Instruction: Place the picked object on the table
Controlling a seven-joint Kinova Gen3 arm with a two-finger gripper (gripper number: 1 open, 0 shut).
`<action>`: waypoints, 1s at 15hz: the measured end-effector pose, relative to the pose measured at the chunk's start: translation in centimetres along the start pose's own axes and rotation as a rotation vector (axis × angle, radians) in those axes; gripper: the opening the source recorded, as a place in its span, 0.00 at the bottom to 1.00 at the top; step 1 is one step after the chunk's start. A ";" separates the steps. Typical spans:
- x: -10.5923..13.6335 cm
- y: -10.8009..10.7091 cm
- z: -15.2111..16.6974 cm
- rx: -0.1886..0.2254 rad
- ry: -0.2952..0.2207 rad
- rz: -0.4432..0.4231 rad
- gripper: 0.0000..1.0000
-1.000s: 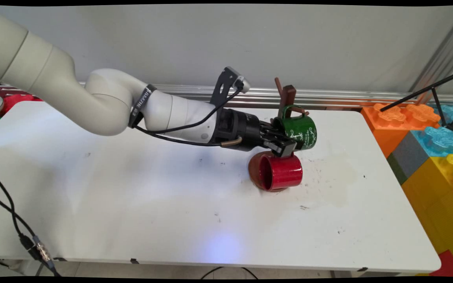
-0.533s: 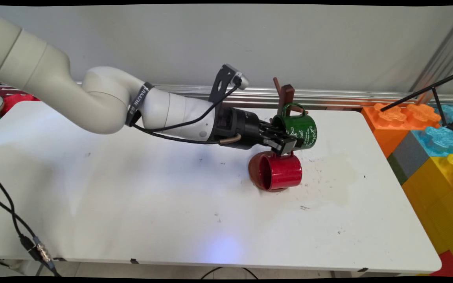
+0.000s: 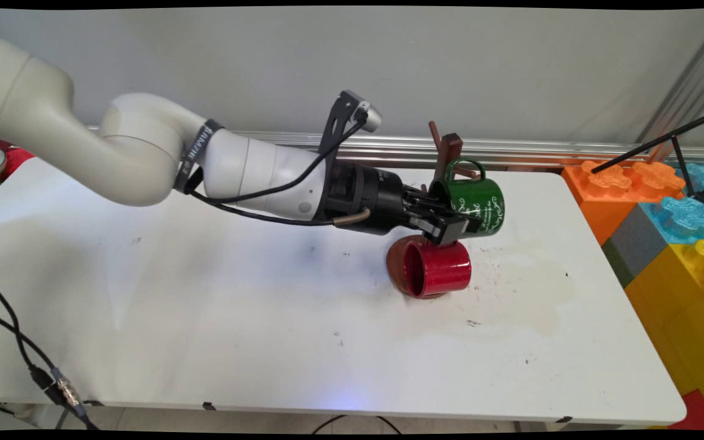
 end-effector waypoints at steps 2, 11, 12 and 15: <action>0.3 1.0 -0.6 -0.018 0.003 0.005 0.00; 2.5 4.1 -3.8 -0.057 0.004 0.073 0.00; 2.9 4.1 -4.4 -0.052 0.001 0.085 0.00; 3.7 4.6 -6.1 -0.037 0.005 0.113 0.00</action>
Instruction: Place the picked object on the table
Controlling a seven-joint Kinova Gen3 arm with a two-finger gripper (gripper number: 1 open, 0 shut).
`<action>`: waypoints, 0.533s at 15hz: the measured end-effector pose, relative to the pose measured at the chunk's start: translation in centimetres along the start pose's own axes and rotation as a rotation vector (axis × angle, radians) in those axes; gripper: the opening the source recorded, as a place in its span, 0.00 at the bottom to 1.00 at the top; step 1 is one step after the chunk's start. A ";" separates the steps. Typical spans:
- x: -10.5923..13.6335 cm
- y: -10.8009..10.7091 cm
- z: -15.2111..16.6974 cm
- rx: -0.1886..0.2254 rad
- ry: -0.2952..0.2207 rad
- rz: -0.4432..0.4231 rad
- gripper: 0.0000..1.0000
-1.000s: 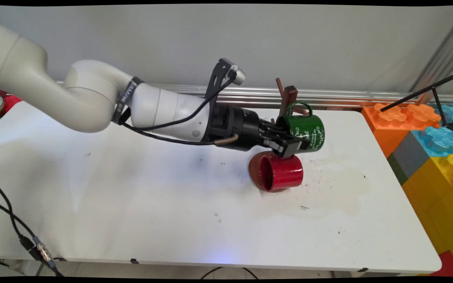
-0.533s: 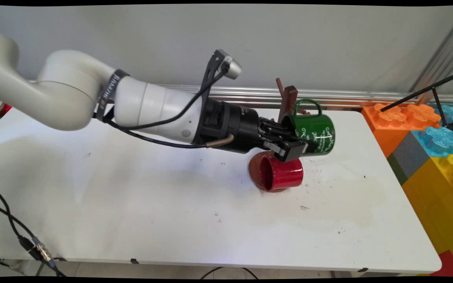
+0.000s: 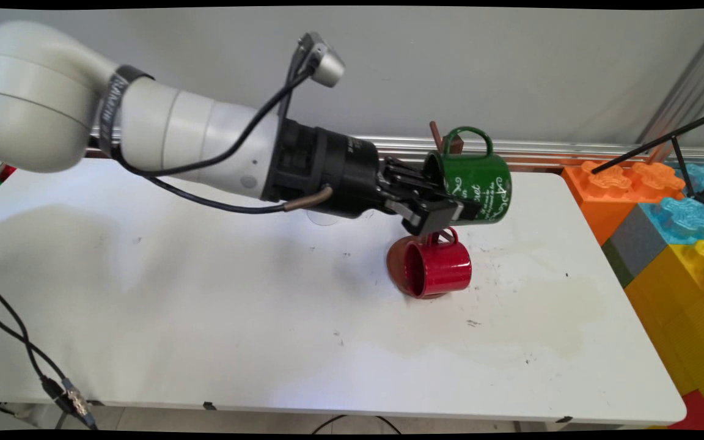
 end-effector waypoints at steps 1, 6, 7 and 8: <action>0.2 0.2 -0.4 0.004 0.001 0.009 0.00; 0.8 1.8 -3.1 -0.024 -0.033 0.084 0.00; 1.0 2.0 -3.9 -0.031 -0.042 0.101 0.00; 1.2 2.1 -4.7 -0.037 -0.050 0.116 0.00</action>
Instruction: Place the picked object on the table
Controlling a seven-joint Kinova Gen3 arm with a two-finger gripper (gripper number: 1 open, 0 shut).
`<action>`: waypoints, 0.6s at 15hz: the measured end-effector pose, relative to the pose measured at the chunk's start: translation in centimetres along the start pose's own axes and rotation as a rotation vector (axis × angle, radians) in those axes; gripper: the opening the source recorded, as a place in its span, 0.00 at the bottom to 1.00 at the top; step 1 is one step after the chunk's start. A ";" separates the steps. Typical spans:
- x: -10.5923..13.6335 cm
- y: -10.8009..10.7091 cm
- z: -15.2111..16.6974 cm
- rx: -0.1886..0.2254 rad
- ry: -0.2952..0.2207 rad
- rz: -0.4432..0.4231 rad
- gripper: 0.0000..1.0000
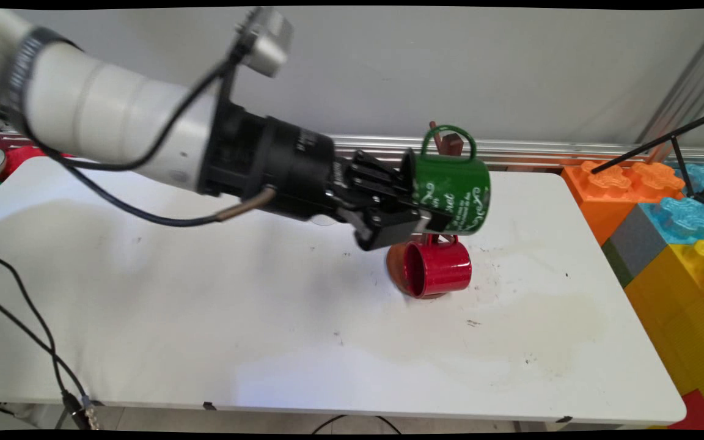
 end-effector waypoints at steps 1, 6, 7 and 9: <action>0.2 0.0 -1.0 -0.004 -0.009 0.020 0.00; 1.6 -0.1 -6.1 -0.004 -0.064 0.160 0.00; 1.9 -0.1 -7.5 0.002 -0.082 0.205 0.00; 2.5 0.0 -9.5 0.015 -0.114 0.281 0.00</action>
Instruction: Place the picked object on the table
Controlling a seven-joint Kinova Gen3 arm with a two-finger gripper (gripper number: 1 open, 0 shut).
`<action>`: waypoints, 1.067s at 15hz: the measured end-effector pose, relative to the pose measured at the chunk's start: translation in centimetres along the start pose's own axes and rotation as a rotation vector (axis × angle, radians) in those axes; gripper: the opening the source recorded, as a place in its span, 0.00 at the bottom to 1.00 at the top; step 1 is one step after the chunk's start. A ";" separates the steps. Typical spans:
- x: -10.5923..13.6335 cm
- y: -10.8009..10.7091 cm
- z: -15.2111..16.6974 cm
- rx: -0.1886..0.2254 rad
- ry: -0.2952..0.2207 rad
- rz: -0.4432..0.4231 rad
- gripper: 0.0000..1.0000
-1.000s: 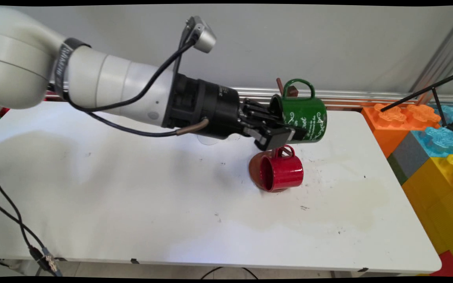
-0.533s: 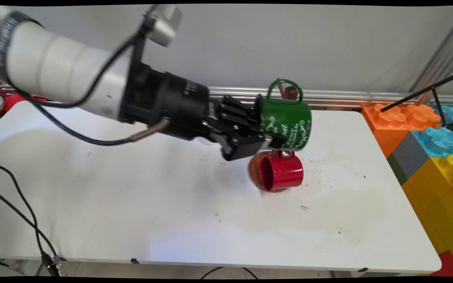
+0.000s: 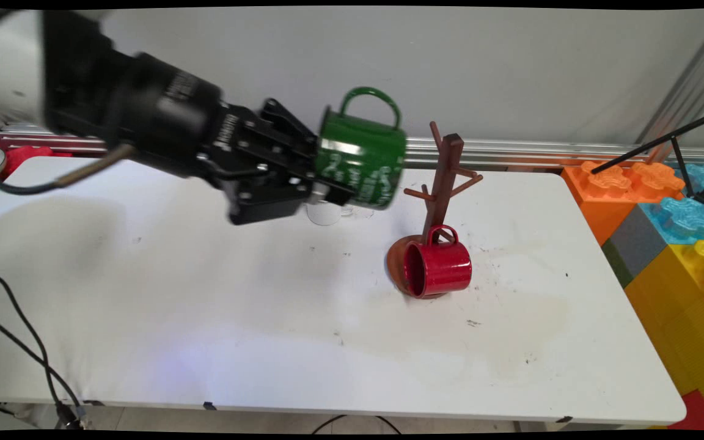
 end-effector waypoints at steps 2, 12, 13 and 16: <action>0.3 -0.3 -2.5 0.018 -0.044 0.085 0.00; -4.4 -7.5 -4.1 0.097 -0.438 0.165 0.00; -5.0 -8.3 -3.5 0.097 -0.475 0.158 0.00; -6.9 -10.6 -1.2 0.094 -0.582 0.133 0.00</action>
